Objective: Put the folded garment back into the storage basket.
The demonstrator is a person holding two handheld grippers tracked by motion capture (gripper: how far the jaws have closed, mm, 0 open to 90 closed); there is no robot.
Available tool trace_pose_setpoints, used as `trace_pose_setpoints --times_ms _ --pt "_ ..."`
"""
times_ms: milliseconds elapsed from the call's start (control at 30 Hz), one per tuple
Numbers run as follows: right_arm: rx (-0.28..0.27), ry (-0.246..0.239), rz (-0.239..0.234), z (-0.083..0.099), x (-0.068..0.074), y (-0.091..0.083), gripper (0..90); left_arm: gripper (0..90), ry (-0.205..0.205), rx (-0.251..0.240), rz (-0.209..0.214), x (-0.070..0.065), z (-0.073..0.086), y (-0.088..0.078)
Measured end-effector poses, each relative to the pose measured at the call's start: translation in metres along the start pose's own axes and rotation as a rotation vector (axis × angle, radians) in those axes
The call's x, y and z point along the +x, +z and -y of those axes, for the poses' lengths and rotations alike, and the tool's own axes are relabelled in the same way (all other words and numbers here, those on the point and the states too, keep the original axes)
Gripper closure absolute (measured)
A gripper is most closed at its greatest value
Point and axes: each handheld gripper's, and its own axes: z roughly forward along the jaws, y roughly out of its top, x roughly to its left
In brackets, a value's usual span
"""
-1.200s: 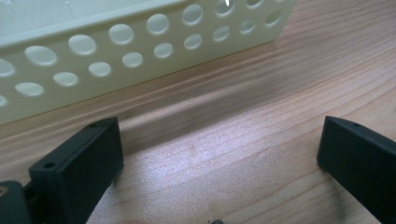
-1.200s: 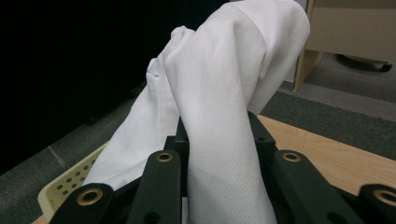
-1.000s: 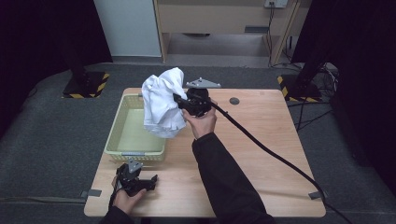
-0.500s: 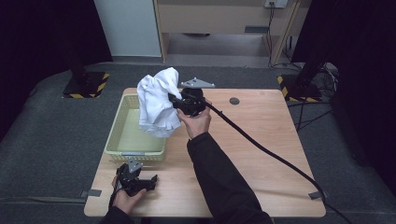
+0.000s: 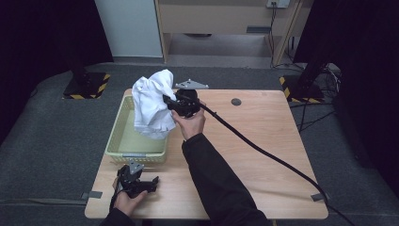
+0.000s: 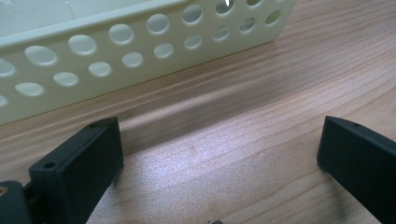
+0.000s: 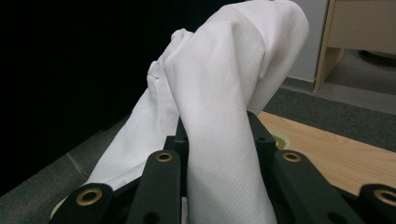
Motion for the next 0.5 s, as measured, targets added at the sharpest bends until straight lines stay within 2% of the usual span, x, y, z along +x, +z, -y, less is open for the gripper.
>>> trace_pose_setpoints --times_ms 500 --pt "0.015 0.014 -0.021 0.011 0.008 0.024 72.3 0.0 0.0 0.0 0.0 0.0 0.0 0.0"
